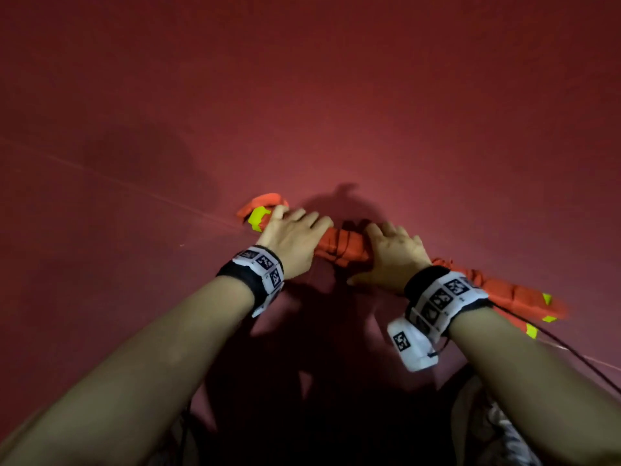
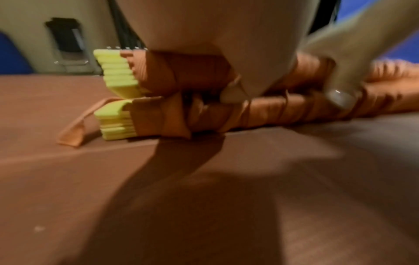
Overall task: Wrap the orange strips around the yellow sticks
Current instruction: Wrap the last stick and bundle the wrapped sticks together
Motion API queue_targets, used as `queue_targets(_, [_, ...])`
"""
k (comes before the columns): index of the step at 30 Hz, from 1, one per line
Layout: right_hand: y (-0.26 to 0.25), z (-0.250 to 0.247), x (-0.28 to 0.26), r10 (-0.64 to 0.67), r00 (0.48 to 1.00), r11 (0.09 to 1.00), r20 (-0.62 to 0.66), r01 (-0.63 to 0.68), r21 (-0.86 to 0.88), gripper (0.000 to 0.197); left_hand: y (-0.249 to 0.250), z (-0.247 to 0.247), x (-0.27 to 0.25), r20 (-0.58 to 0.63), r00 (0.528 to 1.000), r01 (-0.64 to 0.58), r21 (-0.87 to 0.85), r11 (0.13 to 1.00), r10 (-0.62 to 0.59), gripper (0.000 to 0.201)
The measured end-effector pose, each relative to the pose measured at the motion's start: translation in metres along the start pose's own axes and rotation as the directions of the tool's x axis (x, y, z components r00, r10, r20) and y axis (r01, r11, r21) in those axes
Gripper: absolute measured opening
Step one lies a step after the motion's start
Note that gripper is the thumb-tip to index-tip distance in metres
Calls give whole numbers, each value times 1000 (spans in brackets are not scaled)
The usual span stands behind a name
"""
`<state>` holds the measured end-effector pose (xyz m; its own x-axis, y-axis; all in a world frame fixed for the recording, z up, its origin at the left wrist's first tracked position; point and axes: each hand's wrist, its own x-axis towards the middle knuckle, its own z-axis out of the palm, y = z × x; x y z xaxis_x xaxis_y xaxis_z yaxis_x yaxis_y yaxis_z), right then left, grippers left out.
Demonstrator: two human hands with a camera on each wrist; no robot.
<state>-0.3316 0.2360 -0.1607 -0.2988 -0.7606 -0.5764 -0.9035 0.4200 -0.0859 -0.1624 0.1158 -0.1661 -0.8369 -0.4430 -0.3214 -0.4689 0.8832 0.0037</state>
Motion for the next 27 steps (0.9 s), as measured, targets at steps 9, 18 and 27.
queue_targets(9, [4, 0, -35, 9, 999, 987, 32, -4, -163, 96, 22, -14, 11, 94, 994, -63, 22, 998, 61, 66])
queue_targets(18, [-4, 2, -47, -64, 998, 986, 24, 67, -153, 107, 4, 13, -22, 154, 988, 24, -142, 990, -2, 62])
queue_targets(27, [-13, -8, -41, -70, 995, 974, 73, 84, -210, 92, -14, 11, -36, 231, 972, 89, -160, 983, -51, 58])
